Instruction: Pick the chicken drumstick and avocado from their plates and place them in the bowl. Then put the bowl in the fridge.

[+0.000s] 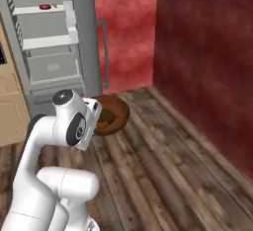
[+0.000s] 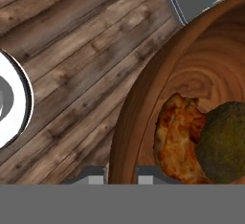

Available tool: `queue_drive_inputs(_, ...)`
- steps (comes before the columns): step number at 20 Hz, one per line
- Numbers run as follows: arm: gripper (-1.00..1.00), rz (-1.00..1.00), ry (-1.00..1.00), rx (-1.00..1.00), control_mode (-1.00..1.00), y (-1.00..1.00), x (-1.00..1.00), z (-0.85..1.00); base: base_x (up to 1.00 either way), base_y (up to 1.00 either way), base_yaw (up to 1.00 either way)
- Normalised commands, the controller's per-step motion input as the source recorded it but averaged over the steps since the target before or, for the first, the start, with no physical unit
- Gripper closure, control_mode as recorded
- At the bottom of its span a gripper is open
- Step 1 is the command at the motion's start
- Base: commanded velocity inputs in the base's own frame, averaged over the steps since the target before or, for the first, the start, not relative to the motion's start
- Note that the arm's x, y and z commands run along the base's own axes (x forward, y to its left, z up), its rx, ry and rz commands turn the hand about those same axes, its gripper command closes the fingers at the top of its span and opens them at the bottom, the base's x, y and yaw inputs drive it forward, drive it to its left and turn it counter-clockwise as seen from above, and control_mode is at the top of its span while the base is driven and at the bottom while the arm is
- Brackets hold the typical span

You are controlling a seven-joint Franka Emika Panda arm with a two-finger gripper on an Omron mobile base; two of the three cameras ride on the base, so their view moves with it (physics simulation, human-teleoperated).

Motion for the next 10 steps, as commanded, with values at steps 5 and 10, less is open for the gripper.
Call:
queue_drive_inputs(5,1.0,0.0,0.0,0.0,1.0,0.0,0.0,0.0,-0.32,0.23,0.79)
queue_drive_inputs(10,1.0,0.0,0.0,0.0,1.0,0.0,0.0,0.0,-0.22,0.26,0.73)
